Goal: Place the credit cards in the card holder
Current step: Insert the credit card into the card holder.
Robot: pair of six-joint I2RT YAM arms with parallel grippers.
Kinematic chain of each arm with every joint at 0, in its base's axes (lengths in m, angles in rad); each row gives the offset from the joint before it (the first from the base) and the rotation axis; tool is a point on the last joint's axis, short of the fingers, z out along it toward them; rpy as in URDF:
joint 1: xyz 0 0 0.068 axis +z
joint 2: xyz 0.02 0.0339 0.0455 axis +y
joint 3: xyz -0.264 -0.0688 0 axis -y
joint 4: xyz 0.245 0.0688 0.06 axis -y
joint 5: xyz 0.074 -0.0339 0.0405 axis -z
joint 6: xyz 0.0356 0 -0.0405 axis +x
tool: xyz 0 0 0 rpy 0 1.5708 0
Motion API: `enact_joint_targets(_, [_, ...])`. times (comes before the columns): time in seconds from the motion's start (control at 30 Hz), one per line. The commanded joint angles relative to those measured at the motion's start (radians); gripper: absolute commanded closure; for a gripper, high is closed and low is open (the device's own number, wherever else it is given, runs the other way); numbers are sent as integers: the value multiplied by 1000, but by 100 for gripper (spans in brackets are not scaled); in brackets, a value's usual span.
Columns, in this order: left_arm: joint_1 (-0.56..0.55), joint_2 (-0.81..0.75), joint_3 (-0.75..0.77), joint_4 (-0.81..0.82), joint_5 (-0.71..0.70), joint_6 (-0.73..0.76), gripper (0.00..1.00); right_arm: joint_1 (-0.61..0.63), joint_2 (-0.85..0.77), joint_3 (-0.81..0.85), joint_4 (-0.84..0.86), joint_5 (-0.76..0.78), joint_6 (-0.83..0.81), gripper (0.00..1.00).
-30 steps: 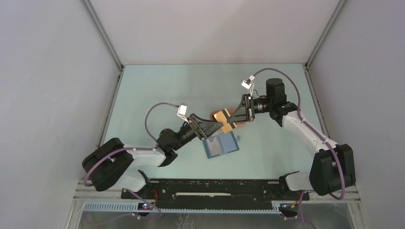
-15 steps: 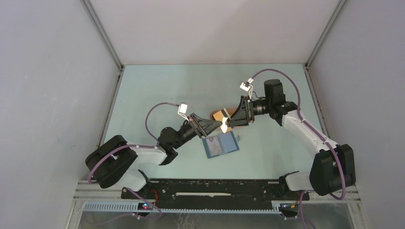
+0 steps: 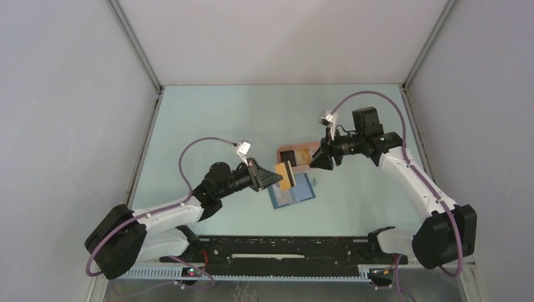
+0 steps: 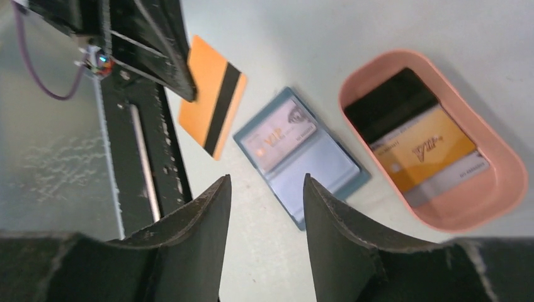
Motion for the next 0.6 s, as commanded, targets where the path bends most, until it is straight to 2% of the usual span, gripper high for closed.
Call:
enact_joint_targets(0.0, [2, -37, 130, -420, 75, 191, 100, 61, 67, 25, -60, 197, -101, 48])
enact_joint_targets(0.07, [3, -27, 156, -483, 100, 227, 100, 105, 114, 26, -67, 264, -114, 49])
enact_joint_targets(0.2, [7, 5, 159, -492, 132, 254, 100, 184, 203, 26, -77, 384, -142, 50])
enact_joint_targets(0.57, [48, 189, 111, -277, 260, 210, 100, 299, 368, 26, -57, 606, -163, 47])
